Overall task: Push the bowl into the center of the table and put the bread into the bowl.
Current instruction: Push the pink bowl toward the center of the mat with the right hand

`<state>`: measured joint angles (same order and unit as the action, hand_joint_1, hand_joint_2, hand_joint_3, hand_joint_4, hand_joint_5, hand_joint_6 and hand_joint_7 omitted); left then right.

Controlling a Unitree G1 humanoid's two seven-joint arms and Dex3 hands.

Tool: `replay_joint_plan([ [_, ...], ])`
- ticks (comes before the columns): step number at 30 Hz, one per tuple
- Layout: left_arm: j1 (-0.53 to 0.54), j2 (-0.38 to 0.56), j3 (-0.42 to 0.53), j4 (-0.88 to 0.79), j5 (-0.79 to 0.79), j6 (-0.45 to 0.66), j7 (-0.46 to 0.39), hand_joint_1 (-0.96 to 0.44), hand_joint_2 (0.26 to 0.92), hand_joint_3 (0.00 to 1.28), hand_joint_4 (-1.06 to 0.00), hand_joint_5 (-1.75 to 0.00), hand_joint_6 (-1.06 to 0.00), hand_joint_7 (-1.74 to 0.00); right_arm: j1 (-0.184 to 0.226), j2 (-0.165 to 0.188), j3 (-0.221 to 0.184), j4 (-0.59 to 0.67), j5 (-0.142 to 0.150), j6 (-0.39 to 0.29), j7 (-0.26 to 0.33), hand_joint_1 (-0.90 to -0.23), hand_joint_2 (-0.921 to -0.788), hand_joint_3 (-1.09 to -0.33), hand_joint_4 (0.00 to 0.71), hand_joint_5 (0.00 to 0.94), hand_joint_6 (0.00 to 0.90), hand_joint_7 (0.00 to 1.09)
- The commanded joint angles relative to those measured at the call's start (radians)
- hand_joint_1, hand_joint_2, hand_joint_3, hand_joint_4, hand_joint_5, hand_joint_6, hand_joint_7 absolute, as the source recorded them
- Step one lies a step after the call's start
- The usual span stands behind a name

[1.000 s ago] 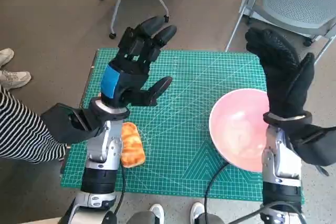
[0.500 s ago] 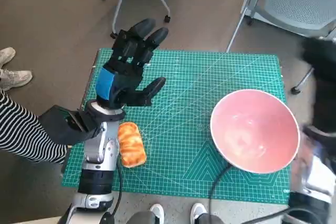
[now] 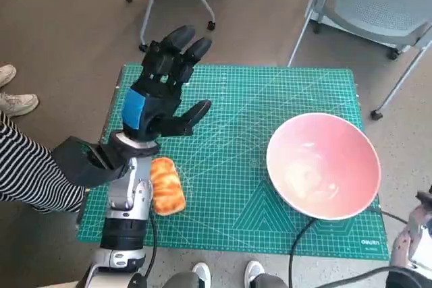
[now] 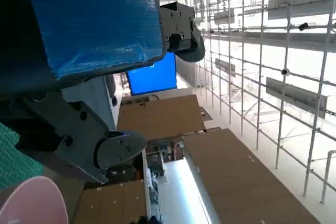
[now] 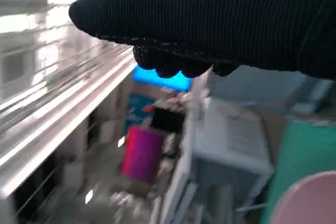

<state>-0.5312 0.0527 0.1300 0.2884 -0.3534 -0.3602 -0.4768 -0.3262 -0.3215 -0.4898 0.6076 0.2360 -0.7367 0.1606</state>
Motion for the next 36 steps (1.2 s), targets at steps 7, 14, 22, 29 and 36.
replay_joint_plan([
  [7, -0.009, 0.001, -0.003, 0.008, 0.007, -0.012, 0.002, -0.10, 0.733, 0.57, -0.07, -0.37, 0.00, -0.62, -0.017, 0.003, -0.021, 0.250, 0.045, -0.055, 0.011, -0.616, -0.921, -0.790, 0.173, 0.001, 0.037, 0.48],
  [14, -0.004, 0.006, -0.003, 0.002, -0.004, -0.004, -0.009, -0.10, 0.735, 0.57, -0.07, -0.36, 0.00, -0.62, -0.045, 0.064, 0.003, 0.377, 0.058, -0.040, 0.025, -0.594, -0.921, -0.800, 0.170, 0.000, 0.059, 0.44],
  [22, 0.002, 0.015, 0.002, -0.003, -0.016, 0.006, -0.023, -0.10, 0.736, 0.57, -0.07, -0.36, 0.00, -0.62, -0.094, 0.111, 0.025, 0.481, 0.075, -0.021, 0.096, -0.578, -0.921, -0.821, 0.163, 0.001, 0.087, 0.39],
  [29, 0.013, 0.024, 0.005, -0.015, -0.020, 0.012, -0.027, -0.10, 0.734, 0.56, -0.07, -0.36, 0.00, -0.62, -0.143, 0.150, 0.029, 0.513, 0.102, 0.007, 0.145, -0.598, -0.921, -0.819, 0.168, 0.003, 0.108, 0.39],
  [36, 0.029, 0.038, 0.010, -0.042, -0.020, 0.021, -0.025, -0.11, 0.734, 0.55, -0.08, -0.35, 0.00, -0.63, -0.191, 0.193, 0.042, 0.519, 0.104, 0.034, 0.161, -0.596, -0.921, -0.813, 0.170, 0.003, 0.122, 0.38],
])
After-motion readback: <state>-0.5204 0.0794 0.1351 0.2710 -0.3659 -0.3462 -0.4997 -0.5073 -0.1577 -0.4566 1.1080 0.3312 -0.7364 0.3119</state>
